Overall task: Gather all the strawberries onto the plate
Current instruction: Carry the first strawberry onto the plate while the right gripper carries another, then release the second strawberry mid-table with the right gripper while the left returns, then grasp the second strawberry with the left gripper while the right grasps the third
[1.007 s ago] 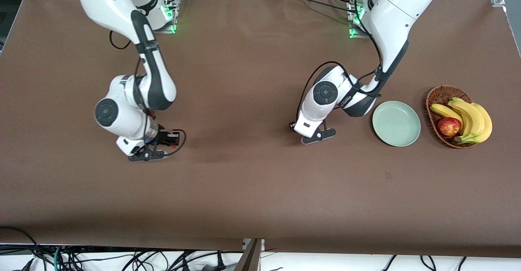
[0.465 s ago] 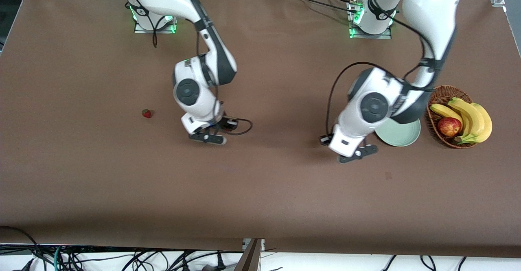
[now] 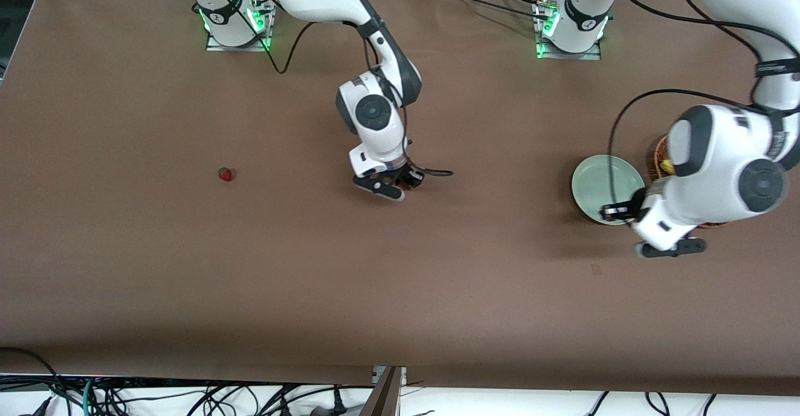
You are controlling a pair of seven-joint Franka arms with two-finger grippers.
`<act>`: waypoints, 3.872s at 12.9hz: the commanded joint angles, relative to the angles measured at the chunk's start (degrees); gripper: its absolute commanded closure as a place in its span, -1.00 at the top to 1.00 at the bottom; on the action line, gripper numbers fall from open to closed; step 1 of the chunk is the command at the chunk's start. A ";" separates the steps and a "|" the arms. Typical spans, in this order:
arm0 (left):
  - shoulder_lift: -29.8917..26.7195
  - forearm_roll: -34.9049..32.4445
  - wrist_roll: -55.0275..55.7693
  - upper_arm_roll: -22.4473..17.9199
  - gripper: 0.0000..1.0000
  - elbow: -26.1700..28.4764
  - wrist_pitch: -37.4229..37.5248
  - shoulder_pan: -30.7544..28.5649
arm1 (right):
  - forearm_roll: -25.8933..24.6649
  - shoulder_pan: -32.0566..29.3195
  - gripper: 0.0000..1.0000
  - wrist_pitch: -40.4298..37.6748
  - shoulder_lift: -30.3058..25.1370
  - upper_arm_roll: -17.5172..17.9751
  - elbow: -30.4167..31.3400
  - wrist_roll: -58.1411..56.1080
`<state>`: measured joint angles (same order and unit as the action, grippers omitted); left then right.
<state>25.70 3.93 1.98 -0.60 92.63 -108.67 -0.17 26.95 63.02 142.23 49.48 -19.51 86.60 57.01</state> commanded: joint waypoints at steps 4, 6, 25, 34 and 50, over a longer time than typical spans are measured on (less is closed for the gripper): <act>-1.89 2.05 -17.43 -7.92 -0.56 16.59 -14.77 0.61 | 0.48 2.55 0.14 2.00 1.50 0.00 -2.93 6.89; -2.06 2.31 -19.03 -8.71 -0.56 22.05 -20.24 0.61 | 0.21 1.76 0.25 -2.19 0.28 -1.66 -2.93 5.06; -9.89 -1.44 20.37 14.90 1.00 16.36 -12.71 2.19 | 3.62 -0.79 0.48 -18.77 -15.55 -36.04 27.45 -73.87; 6.52 -22.97 62.32 31.54 1.00 11.18 -24.19 10.62 | 12.94 -1.23 0.48 -10.93 -14.42 -35.60 37.93 -83.29; 18.24 -27.83 69.74 28.46 -0.68 4.15 -24.15 17.75 | 18.76 -2.02 -0.84 -10.92 -12.30 -35.42 39.70 -91.64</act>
<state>44.64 -22.71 69.86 27.83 97.79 -135.66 17.04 43.31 60.70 131.08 37.54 -54.77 125.53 -32.44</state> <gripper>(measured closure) 0.661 0.687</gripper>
